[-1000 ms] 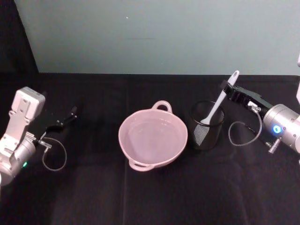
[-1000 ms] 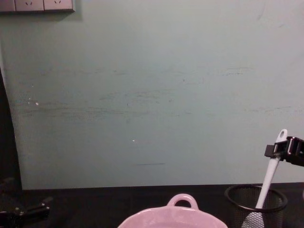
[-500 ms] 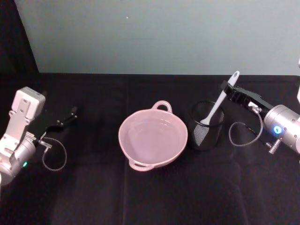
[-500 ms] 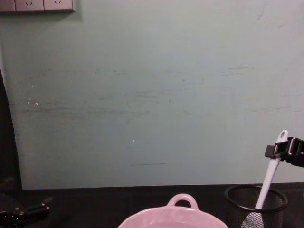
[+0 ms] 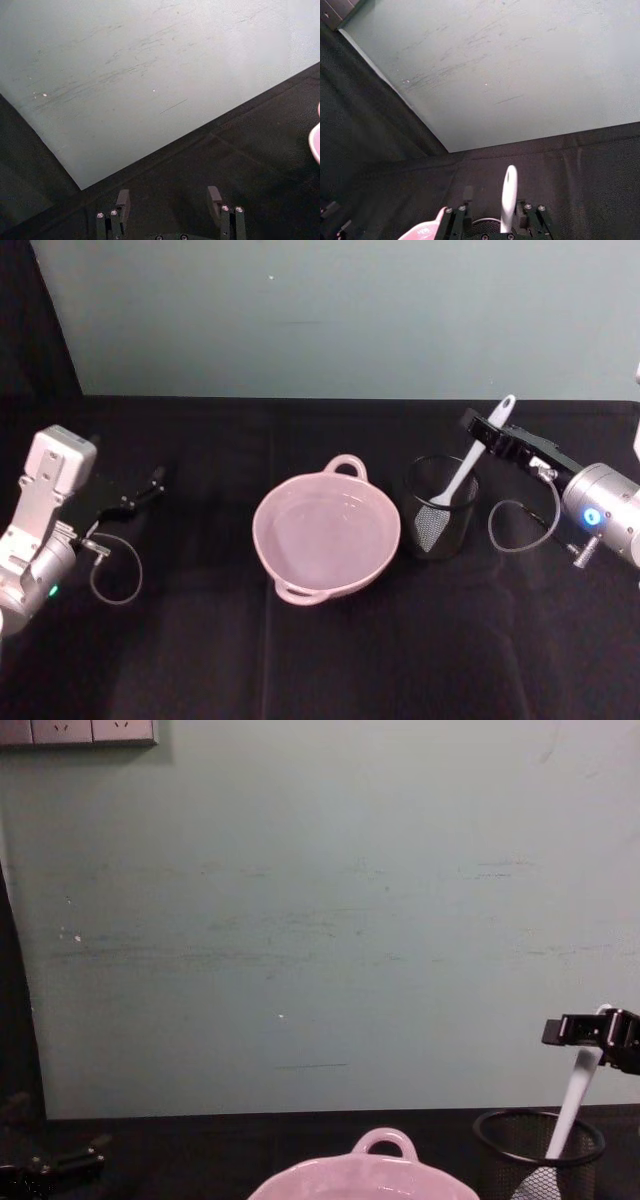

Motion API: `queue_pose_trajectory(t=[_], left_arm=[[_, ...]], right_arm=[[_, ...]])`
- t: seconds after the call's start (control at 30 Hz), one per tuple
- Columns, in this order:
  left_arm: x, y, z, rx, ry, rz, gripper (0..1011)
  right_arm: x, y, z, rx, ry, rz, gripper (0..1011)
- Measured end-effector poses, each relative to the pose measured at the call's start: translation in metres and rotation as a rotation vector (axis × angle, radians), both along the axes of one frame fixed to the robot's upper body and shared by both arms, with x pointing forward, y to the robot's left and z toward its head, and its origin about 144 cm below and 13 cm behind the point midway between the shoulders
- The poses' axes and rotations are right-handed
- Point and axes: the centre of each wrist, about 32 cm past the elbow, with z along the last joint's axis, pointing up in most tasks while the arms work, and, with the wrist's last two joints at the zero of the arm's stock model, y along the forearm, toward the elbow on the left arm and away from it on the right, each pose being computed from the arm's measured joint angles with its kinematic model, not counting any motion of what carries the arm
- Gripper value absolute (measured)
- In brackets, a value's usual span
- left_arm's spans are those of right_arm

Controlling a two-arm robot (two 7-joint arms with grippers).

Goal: Use the one hand to pick up the spoon and stir the clear water in the bowl.

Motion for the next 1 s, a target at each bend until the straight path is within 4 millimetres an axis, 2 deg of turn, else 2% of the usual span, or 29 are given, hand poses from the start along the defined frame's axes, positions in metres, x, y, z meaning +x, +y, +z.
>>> queue_pose_trajectory(t=[0.03, 0.13, 0.23, 0.33, 0.57, 0.77, 1.0], left_arm=[[0.0, 0.0, 0.0, 0.0, 0.0, 0.0, 1011], [0.0, 0.0, 0.0, 0.0, 0.0, 0.0, 1011], [0.0, 0.0, 0.0, 0.0, 0.0, 0.0, 1011], [0.0, 0.0, 0.0, 0.0, 0.0, 0.0, 1011], [0.0, 0.0, 0.0, 0.0, 0.0, 0.0, 1011], [0.0, 0.0, 0.0, 0.0, 0.0, 0.0, 1011], [0.0, 0.0, 0.0, 0.0, 0.0, 0.0, 1011]], right_arm=[[0.0, 0.0, 0.0, 0.0, 0.0, 0.0, 482], [0.0, 0.0, 0.0, 0.0, 0.0, 0.0, 627], [0.0, 0.0, 0.0, 0.0, 0.0, 0.0, 683], [0.0, 0.0, 0.0, -0.001, 0.0, 0.0, 803], [0.0, 0.0, 0.0, -0.001, 0.0, 0.0, 983], [0.0, -0.001, 0.0, -0.001, 0.0, -0.001, 1003], [-0.012, -0.008, 0.005, -0.002, -0.02, 0.002, 1002]])
